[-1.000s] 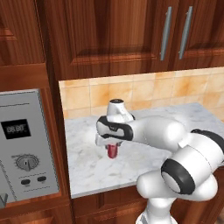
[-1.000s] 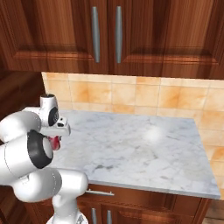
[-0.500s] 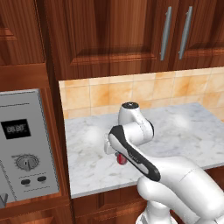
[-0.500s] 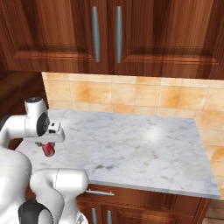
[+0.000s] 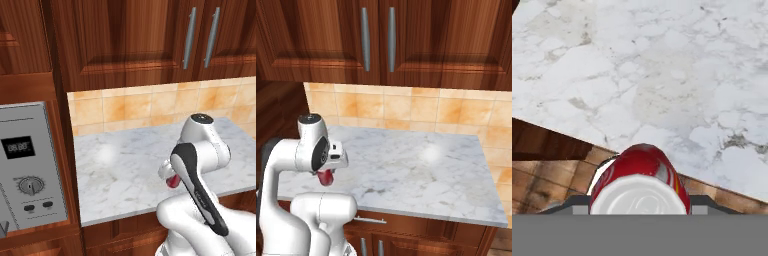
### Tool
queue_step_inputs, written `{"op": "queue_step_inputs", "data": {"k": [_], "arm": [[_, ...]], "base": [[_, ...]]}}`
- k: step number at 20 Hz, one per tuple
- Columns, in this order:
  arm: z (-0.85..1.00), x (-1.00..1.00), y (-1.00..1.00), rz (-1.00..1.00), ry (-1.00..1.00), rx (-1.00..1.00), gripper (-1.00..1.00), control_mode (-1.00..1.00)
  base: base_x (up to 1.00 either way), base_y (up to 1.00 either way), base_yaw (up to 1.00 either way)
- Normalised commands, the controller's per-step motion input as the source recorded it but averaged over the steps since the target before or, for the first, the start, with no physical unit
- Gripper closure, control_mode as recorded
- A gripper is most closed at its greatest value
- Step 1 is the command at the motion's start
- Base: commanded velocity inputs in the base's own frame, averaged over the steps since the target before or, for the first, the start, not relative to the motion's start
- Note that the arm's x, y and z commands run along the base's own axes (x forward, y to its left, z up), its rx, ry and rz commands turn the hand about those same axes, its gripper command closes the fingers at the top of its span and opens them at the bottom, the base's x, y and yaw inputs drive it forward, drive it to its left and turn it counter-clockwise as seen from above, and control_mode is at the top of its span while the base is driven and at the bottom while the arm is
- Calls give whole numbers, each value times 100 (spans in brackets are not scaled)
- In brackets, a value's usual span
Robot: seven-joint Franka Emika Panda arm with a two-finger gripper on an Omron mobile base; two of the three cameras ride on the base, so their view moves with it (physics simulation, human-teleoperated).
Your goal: Four empty soda cans are scattered around the kitchen. Gather all the cans and cluster them next to the stove for recycling.
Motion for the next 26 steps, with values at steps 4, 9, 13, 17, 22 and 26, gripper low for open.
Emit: {"op": "queue_step_inputs", "data": {"k": [4, 9, 13, 17, 22, 26], "arm": [[93, -49, -48, 22, 5, 4, 100, -100], [29, -41, -29, 2, 12, 1, 100, -100], [0, 0, 0, -14, 26, 0, 100, -100], [-6, -8, 0, -14, 5, 0, 100, -100], [-22, -24, 0, -17, -2, -1, 100, -100], [-5, -6, 0, -2, -7, -4, 100, -100]], "base": [[0, 0, 0], [0, 0, 0], [0, 0, 0], [0, 0, 0], [0, 0, 0], [0, 0, 0]]}}
